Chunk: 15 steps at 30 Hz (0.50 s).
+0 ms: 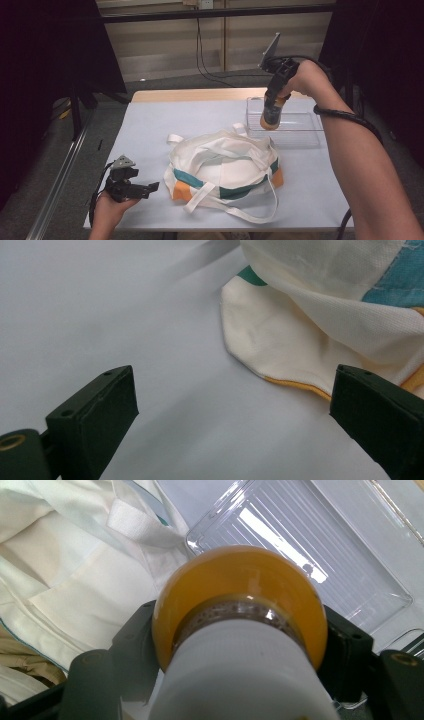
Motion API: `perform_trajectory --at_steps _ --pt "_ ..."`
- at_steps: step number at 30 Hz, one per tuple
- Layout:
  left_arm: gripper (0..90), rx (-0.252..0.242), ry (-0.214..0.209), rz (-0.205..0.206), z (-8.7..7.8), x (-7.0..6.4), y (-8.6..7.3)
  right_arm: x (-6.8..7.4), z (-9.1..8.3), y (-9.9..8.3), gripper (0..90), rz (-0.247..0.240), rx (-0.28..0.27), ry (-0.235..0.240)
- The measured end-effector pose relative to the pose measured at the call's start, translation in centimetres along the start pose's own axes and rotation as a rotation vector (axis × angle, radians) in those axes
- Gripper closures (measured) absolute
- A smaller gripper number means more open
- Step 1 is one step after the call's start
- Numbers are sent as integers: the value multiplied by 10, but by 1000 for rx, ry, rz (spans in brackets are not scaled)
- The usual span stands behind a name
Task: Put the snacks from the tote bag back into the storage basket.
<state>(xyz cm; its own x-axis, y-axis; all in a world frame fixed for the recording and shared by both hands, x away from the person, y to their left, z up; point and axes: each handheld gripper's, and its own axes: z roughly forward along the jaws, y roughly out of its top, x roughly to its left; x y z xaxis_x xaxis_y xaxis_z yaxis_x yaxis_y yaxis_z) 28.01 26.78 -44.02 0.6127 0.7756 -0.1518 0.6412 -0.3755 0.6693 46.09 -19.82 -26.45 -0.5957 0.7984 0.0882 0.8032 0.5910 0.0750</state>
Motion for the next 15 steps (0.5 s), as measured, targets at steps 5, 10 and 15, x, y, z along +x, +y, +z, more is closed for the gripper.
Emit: perform_trajectory --at_steps 5,10,15 --pt "48 -2 0 -1 1 0 0 -3 1 3 302 9 3 -1" --pt "48 -4 0 -3 0 0 -1 -5 3 7 302 13 4 2" --pt "48 4 1 9 -1 1 -1 -5 4 11 302 13 11 -7"
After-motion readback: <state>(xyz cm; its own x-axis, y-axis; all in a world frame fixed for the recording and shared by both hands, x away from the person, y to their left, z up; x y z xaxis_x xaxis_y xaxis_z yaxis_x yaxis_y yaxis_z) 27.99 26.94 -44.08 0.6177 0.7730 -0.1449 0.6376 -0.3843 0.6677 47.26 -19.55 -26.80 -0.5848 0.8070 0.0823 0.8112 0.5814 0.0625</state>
